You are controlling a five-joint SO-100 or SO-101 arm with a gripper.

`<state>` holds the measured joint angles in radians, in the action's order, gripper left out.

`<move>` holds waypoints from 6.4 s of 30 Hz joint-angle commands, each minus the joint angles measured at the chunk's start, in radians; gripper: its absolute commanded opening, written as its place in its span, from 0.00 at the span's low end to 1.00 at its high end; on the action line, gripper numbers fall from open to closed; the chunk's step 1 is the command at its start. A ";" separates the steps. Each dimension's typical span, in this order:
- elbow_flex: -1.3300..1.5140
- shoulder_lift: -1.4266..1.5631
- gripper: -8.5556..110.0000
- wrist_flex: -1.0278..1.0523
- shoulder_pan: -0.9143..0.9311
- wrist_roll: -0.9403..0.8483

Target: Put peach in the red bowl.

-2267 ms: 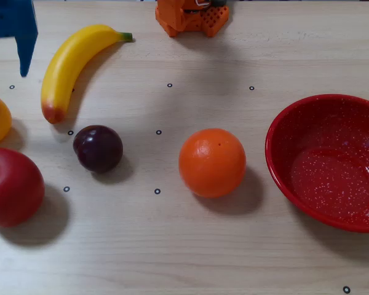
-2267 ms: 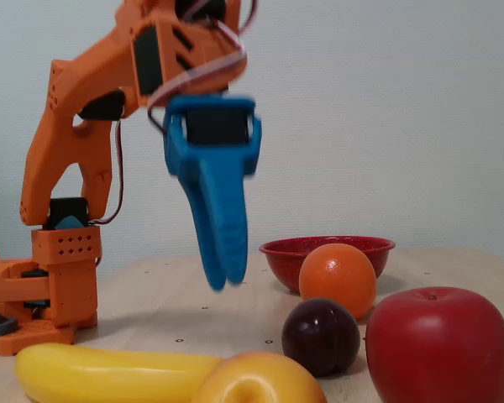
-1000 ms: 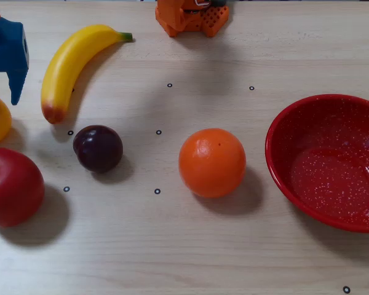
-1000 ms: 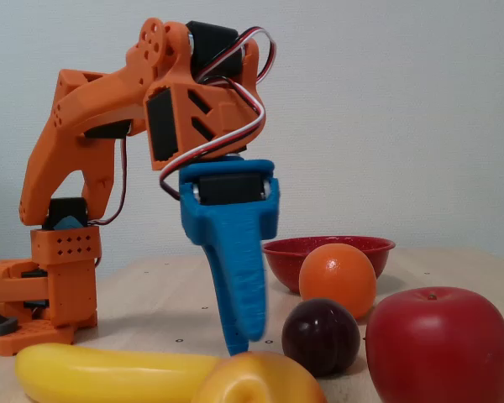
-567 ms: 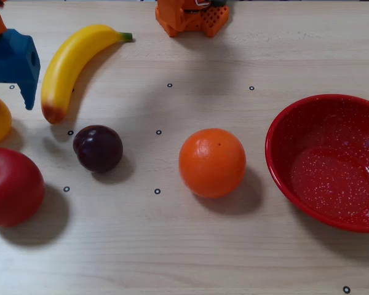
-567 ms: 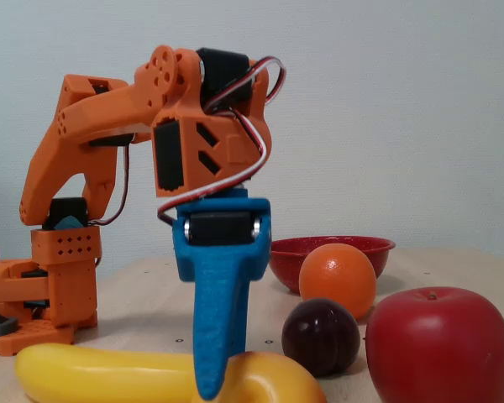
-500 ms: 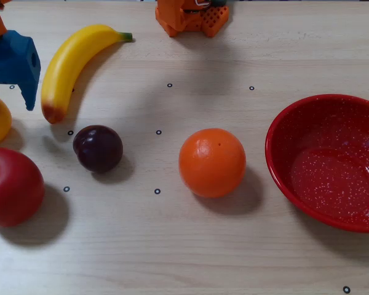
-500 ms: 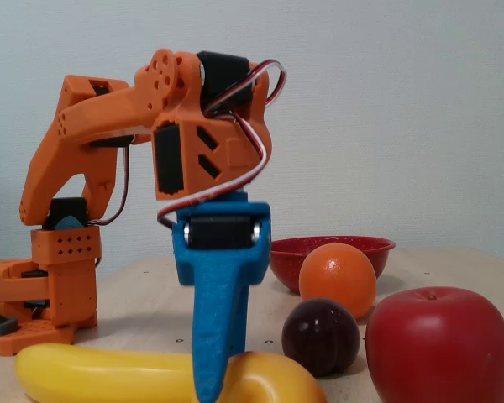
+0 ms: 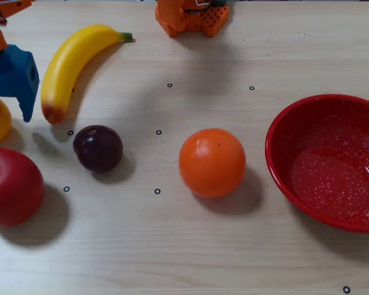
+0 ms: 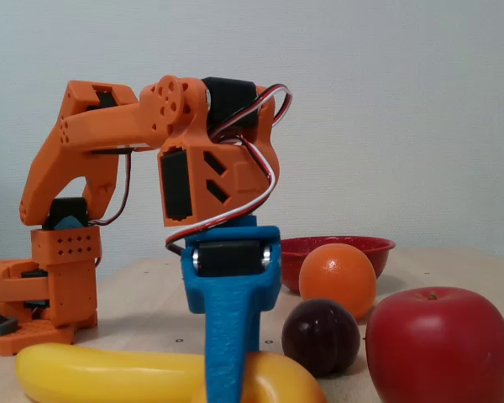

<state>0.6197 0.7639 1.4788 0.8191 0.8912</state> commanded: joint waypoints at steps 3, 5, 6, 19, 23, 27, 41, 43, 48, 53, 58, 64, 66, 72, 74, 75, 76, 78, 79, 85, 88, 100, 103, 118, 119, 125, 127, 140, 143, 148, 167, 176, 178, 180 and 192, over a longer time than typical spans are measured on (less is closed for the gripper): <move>-0.110 0.064 0.49 -0.035 -0.028 0.000; -0.110 0.063 0.49 -0.048 -0.029 -0.006; -0.110 0.061 0.49 -0.051 -0.029 -0.009; -0.083 0.031 0.49 -0.069 -0.028 -0.026; -0.081 0.020 0.49 -0.078 -0.028 -0.029; -0.075 0.014 0.49 -0.087 -0.034 -0.029; -0.044 0.003 0.49 -0.101 -0.035 -0.032; -0.034 0.003 0.49 -0.103 -0.035 -0.032; -0.028 0.003 0.49 -0.104 -0.035 -0.032; -0.018 0.003 0.49 -0.112 -0.034 -0.032; -0.017 0.005 0.47 -0.117 -0.032 -0.034; -0.017 0.005 0.45 -0.124 -0.031 -0.038; -0.017 0.003 0.45 -0.124 -0.031 -0.038; -0.008 0.003 0.42 -0.124 -0.029 -0.041; -0.006 0.003 0.42 -0.126 -0.028 -0.043; -0.005 0.003 0.42 -0.126 -0.028 -0.043; -0.003 0.003 0.42 -0.126 -0.028 -0.043; 0.000 0.003 0.41 -0.127 -0.026 -0.043; 0.005 0.003 0.40 -0.127 -0.026 -0.043; 0.008 0.006 0.32 -0.123 -0.026 -0.046; 0.011 0.005 0.29 -0.123 -0.028 -0.049; 0.071 0.005 0.07 -0.144 -0.028 -0.081; 0.084 0.005 0.07 -0.147 -0.028 -0.104; 0.118 0.181 0.07 -0.025 -0.038 -0.170; 0.123 0.198 0.07 -0.017 -0.038 -0.175; 0.170 0.299 0.07 0.003 -0.041 -0.227; 0.192 0.336 0.07 -0.002 -0.041 -0.245; 0.227 0.515 0.07 -0.040 -0.066 -0.344; 0.239 0.561 0.07 -0.034 -0.074 -0.364; 0.301 0.646 0.07 -0.049 -0.089 -0.403; 0.480 0.856 0.07 -0.198 -0.267 -0.580; 0.549 0.890 0.07 -0.308 -0.426 -0.647; 0.554 0.893 0.07 -0.336 -0.462 -0.663; 0.551 0.893 0.07 -0.353 -0.495 -0.675; 0.497 0.893 0.07 -0.322 -0.703 -0.695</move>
<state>1.2103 1.4849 1.1628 0.1611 0.2194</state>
